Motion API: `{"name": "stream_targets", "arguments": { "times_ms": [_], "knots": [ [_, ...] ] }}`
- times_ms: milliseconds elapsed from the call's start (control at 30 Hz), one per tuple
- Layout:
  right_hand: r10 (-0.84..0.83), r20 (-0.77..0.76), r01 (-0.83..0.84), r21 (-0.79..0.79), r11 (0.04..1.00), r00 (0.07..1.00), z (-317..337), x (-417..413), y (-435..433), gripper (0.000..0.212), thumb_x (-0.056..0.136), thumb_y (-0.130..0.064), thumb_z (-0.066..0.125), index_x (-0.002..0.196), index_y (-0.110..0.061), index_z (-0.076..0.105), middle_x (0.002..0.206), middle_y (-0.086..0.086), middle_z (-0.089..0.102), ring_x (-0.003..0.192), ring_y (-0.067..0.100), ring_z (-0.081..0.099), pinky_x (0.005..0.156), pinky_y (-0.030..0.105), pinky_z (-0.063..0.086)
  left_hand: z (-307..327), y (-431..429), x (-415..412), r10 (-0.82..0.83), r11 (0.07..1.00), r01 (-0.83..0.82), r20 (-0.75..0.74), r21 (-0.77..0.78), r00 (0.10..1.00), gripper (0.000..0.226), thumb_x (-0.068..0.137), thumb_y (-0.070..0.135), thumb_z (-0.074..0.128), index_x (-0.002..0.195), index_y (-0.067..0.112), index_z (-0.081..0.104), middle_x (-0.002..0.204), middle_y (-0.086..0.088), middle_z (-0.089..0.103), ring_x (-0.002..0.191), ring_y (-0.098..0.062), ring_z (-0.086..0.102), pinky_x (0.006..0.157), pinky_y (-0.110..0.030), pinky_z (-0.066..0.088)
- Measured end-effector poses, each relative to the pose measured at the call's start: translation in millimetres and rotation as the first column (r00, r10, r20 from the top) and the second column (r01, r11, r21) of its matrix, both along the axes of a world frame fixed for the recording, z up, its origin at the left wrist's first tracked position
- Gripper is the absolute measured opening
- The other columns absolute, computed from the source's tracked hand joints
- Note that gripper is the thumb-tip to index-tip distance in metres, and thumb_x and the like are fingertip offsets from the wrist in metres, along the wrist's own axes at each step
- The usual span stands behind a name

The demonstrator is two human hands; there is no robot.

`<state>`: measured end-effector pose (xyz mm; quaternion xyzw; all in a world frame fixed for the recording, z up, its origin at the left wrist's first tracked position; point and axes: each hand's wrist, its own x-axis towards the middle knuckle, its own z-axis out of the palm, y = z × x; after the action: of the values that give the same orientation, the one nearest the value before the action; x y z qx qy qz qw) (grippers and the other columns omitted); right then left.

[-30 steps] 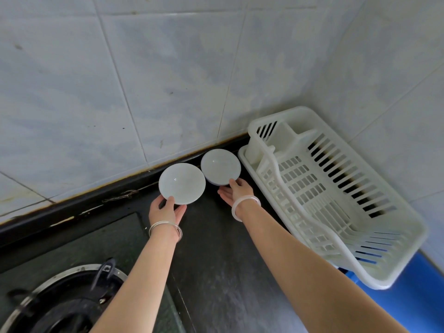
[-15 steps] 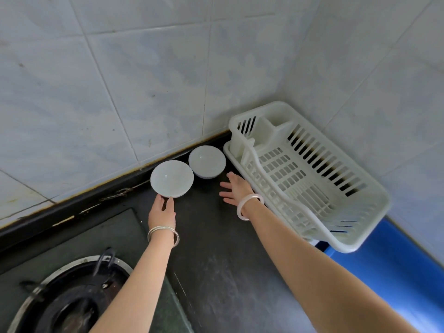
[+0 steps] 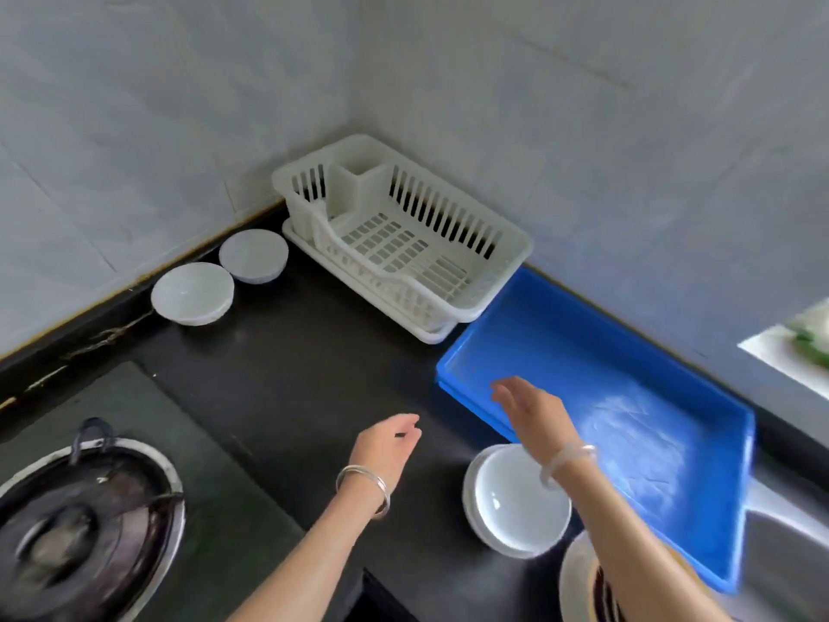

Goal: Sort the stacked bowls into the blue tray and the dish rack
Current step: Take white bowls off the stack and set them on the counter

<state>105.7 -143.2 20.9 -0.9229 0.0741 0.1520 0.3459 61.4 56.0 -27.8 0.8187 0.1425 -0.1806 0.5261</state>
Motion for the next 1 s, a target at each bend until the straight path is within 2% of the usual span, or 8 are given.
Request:
{"name": "stream_targets", "arguments": {
  "times_ms": [67, 167, 367, 500, 633, 767, 900, 1000],
  "knots": [
    [-0.034, 0.038, 0.039, -0.136, 0.990, 0.999, -4, -30, -33, 0.021, 0.093, -0.029, 0.049, 0.107, -0.023, 0.064, 0.106, 0.000, 0.068, 0.092, 0.022, 0.062, 0.080, 0.030, 0.046, 2, -36, -17, -0.120, 0.992, 0.119, 0.019, 0.038, 0.993, 0.034, 0.091, 0.026, 0.053, 0.124, 0.023, 0.057, 0.123, 0.004, 0.063, 0.103, -0.007, 0.060, 0.088, -0.014, 0.041],
    [-0.030, 0.005, 0.031, -0.280, 0.959, 1.000, -15, -64, -65, 0.023, 0.092, -0.027, 0.051, 0.112, -0.019, 0.061, 0.114, 0.002, 0.064, 0.100, 0.023, 0.061, 0.082, 0.029, 0.044, 2, -73, -36, -0.235, 0.966, 0.228, 0.051, 0.125, 0.971, 0.036, 0.090, 0.026, 0.054, 0.125, 0.026, 0.055, 0.120, 0.003, 0.061, 0.105, -0.014, 0.059, 0.094, -0.028, 0.047],
    [-0.059, -0.056, 0.036, -0.356, 0.934, 0.997, -27, -88, -68, 0.017, 0.087, -0.030, 0.054, 0.091, -0.014, 0.057, 0.098, 0.007, 0.067, 0.091, 0.028, 0.059, 0.064, 0.028, 0.035, -3, -90, -49, -0.170, 0.962, 0.149, 0.072, 0.229, 0.983, 0.046, 0.090, 0.019, 0.053, 0.134, 0.027, 0.044, 0.130, 0.002, 0.053, 0.115, -0.018, 0.054, 0.097, -0.033, 0.048],
    [-0.069, -0.041, 0.046, -0.417, 0.908, 0.997, -25, -86, -57, 0.012, 0.089, -0.023, 0.048, 0.093, -0.012, 0.049, 0.097, 0.014, 0.066, 0.090, 0.034, 0.060, 0.061, 0.028, 0.033, -4, -92, -50, -0.144, 0.962, 0.119, 0.086, 0.245, 0.986, 0.045, 0.089, 0.018, 0.055, 0.133, 0.025, 0.045, 0.132, 0.001, 0.054, 0.117, -0.020, 0.054, 0.097, -0.034, 0.047],
    [-0.048, -0.029, 0.030, -0.440, 0.898, 0.998, -23, -85, -54, 0.004, 0.092, -0.017, 0.042, 0.093, -0.013, 0.041, 0.099, 0.018, 0.065, 0.092, 0.036, 0.060, 0.063, 0.030, 0.035, -6, -90, -51, -0.127, 0.968, 0.101, 0.106, 0.229, 0.986, 0.038, 0.091, 0.021, 0.051, 0.129, 0.021, 0.051, 0.126, 0.000, 0.058, 0.110, -0.017, 0.058, 0.094, -0.032, 0.049],
    [-0.075, 0.015, 0.074, -0.417, 0.906, 0.997, -17, -90, -56, 0.017, 0.093, -0.019, 0.041, 0.107, -0.010, 0.046, 0.094, 0.020, 0.064, 0.085, 0.037, 0.058, 0.062, 0.030, 0.035, -10, -86, -51, -0.077, 0.976, 0.051, 0.114, 0.210, 0.990, 0.032, 0.095, 0.024, 0.042, 0.125, 0.020, 0.056, 0.124, 0.001, 0.060, 0.111, -0.015, 0.055, 0.092, -0.025, 0.042],
    [-0.182, 0.061, 0.192, -0.344, 0.919, 0.981, -6, -95, -70, 0.015, 0.093, -0.023, 0.044, 0.104, -0.013, 0.049, 0.087, 0.019, 0.061, 0.072, 0.031, 0.045, 0.062, 0.029, 0.034, -11, -85, -46, -0.124, 0.969, 0.099, 0.101, 0.225, 0.987, 0.030, 0.095, 0.024, 0.045, 0.122, 0.020, 0.058, 0.119, 0.001, 0.060, 0.105, -0.013, 0.056, 0.088, -0.023, 0.042],
    [-0.273, 0.090, 0.286, -0.232, 0.929, 0.958, 2, -99, -84, 0.009, 0.092, -0.022, 0.048, 0.092, -0.013, 0.049, 0.083, 0.016, 0.066, 0.073, 0.032, 0.057, 0.064, 0.030, 0.042, -10, -88, -41, -0.157, 0.961, 0.133, 0.081, 0.244, 0.984, 0.032, 0.092, 0.026, 0.051, 0.122, 0.018, 0.057, 0.118, 0.000, 0.056, 0.100, -0.015, 0.057, 0.090, -0.028, 0.046]
  ]
}}
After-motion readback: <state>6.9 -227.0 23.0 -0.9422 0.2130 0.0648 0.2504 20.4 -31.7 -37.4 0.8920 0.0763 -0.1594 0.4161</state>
